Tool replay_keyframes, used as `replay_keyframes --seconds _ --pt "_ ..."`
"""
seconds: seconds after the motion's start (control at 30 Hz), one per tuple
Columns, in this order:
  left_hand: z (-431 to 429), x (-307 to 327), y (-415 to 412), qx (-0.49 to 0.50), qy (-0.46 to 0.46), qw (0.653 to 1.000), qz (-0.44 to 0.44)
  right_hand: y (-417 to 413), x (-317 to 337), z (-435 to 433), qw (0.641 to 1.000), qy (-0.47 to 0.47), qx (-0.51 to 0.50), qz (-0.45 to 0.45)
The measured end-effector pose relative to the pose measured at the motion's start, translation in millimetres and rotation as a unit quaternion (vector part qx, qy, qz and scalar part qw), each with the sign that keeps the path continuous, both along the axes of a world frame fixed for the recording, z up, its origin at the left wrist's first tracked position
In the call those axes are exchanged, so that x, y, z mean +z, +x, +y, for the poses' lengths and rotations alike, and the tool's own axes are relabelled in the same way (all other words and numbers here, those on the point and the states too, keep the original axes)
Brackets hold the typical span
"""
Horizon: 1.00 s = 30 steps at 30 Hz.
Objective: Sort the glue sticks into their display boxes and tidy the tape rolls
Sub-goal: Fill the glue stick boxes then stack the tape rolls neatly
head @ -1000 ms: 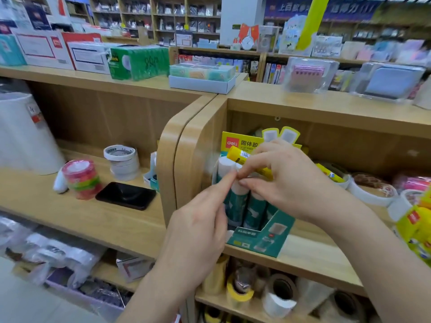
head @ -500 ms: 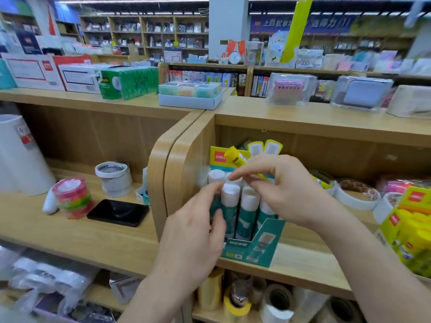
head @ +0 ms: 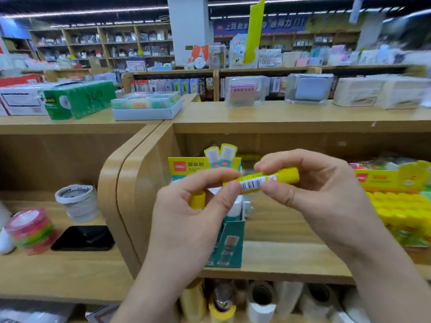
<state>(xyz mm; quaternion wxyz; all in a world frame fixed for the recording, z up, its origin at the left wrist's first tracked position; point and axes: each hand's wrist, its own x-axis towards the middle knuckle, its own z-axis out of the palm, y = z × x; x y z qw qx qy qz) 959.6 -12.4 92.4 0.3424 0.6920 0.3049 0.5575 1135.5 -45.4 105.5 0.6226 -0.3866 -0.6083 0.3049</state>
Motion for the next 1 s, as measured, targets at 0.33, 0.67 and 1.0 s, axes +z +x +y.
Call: replay_keyframes --seconds 0.33,0.67,1.0 --pt "-36 -25 79 -0.075 0.009 0.995 0.057 56 -14 -63 0.981 0.014 -0.170 0.089" --pt "-48 -36 163 -0.245 -0.271 0.931 -0.010 177 -21 -110 0.940 0.032 -0.341 -0.013" --pt "-43 -57 196 -0.315 -0.281 0.897 -0.131 218 -60 -93 0.936 -0.017 -0.294 -0.194"
